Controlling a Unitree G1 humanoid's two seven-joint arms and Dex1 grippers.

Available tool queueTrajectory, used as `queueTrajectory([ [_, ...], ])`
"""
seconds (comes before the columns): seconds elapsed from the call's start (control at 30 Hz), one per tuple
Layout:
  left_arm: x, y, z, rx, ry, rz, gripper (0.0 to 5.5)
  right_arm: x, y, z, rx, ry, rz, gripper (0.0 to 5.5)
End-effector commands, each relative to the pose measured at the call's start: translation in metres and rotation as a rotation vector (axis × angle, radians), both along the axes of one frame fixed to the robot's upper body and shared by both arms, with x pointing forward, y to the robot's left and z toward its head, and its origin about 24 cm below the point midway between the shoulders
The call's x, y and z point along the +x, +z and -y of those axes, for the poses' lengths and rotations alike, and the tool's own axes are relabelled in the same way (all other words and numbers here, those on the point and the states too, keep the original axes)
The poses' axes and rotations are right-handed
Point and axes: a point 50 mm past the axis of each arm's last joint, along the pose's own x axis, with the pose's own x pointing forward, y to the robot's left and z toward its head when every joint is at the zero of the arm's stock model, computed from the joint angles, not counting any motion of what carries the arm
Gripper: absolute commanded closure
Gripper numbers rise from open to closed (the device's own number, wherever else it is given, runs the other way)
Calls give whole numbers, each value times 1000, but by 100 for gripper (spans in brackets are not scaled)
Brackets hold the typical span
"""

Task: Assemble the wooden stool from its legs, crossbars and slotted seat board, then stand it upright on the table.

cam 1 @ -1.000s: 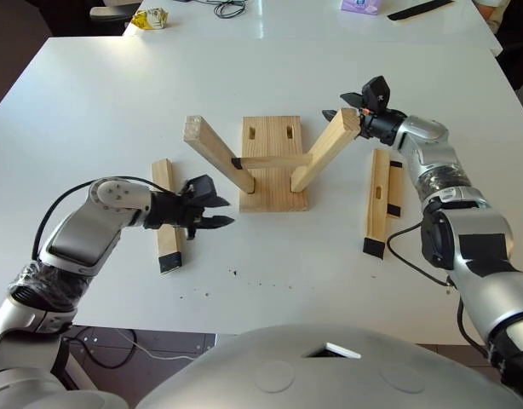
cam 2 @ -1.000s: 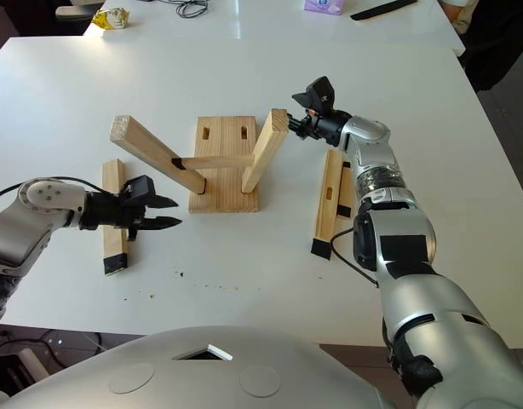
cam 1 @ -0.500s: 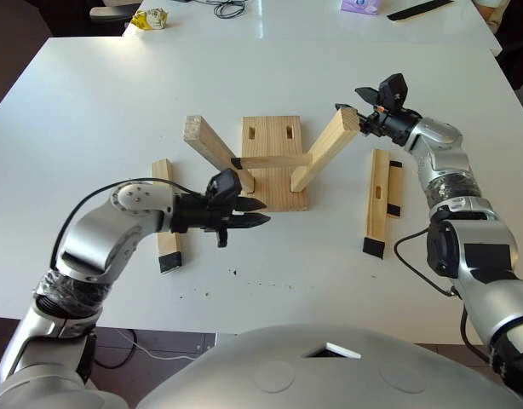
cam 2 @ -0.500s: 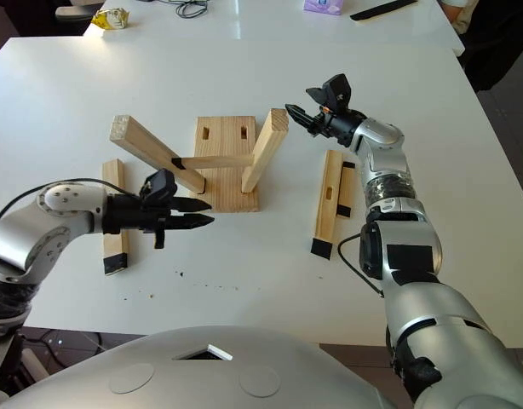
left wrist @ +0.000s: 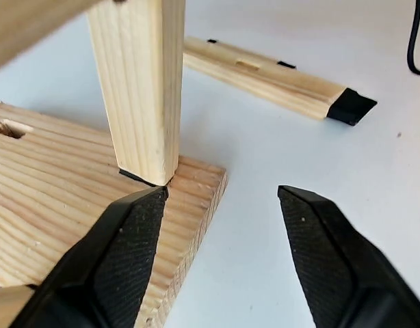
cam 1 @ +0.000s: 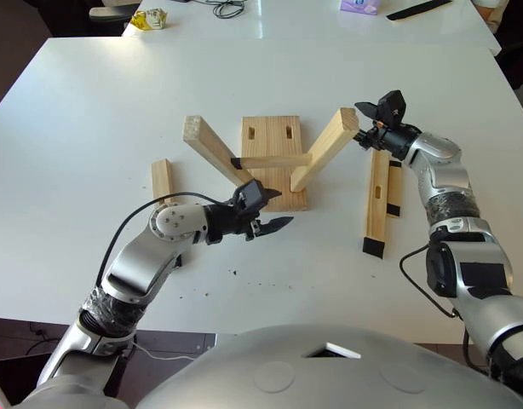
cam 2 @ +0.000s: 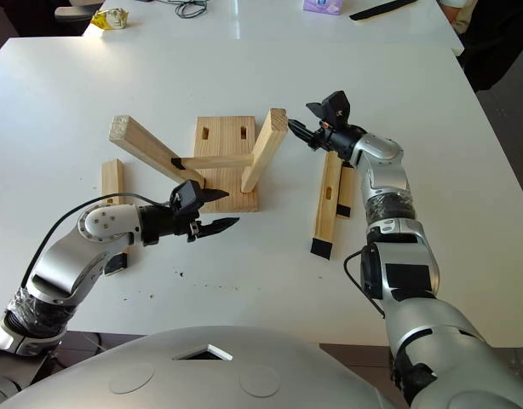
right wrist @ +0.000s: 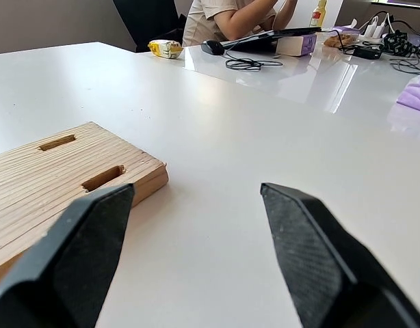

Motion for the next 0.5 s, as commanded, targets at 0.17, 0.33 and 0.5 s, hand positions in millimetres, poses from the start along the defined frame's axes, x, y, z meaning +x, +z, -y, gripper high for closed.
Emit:
queueTrajectory([
  [0.17, -5, -22, -5, 135, 31, 54, 252, -3, 1, -1, 4, 0, -2, 206],
  [0.33, -2, -35, -10, 207, 82, 50, 252, -5, 1, -2, 0, 9, -2, 206],
  [0.5, -8, -44, -16, 278, 55, 10, 252, -6, 1, -3, -6, 13, -2, 206],
])
